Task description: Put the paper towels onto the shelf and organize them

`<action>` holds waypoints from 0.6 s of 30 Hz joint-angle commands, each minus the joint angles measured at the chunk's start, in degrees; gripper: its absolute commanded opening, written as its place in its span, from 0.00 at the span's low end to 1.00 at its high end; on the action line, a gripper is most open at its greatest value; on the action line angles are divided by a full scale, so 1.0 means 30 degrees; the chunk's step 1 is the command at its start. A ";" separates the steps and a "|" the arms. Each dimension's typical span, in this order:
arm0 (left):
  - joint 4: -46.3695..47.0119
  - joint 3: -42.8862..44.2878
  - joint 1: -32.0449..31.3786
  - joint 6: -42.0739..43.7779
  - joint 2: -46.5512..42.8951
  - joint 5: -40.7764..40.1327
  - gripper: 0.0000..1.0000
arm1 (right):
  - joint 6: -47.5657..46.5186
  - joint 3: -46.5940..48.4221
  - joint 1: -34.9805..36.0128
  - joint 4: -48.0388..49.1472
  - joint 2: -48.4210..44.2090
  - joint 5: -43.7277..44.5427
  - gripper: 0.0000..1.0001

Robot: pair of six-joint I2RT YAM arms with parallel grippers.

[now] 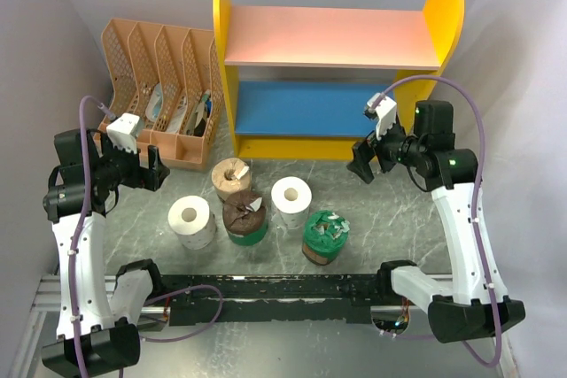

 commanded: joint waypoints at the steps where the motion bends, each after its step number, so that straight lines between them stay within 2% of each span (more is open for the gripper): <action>1: 0.0600 -0.0005 0.0119 -0.0235 -0.0384 -0.0156 0.98 | -0.1137 0.0796 0.0212 -0.1220 0.1505 -0.0943 1.00; 3: 0.0588 0.0014 0.0125 -0.0234 -0.0324 -0.0147 0.98 | -0.0532 0.2055 0.0733 -0.1465 0.3082 -0.1303 1.00; 6: 0.0564 0.0005 0.0121 -0.0300 -0.0184 -0.0286 0.99 | -0.0170 0.3605 0.2873 -0.1823 0.4972 0.0005 1.00; 10: 0.0764 -0.0123 0.0118 -0.0429 -0.0626 -0.0570 0.99 | 0.0030 0.3862 0.6155 -0.0554 0.5118 0.2920 1.00; 14: 0.0839 -0.0157 0.0156 -0.0527 -0.0670 -0.0809 0.99 | -0.0033 0.4958 0.8679 -0.1587 0.7212 0.2896 1.00; 18: 0.0858 -0.0155 0.0180 -0.0538 -0.0621 -0.0764 0.98 | 0.0272 0.3819 1.0248 -0.0290 0.7627 0.4012 1.00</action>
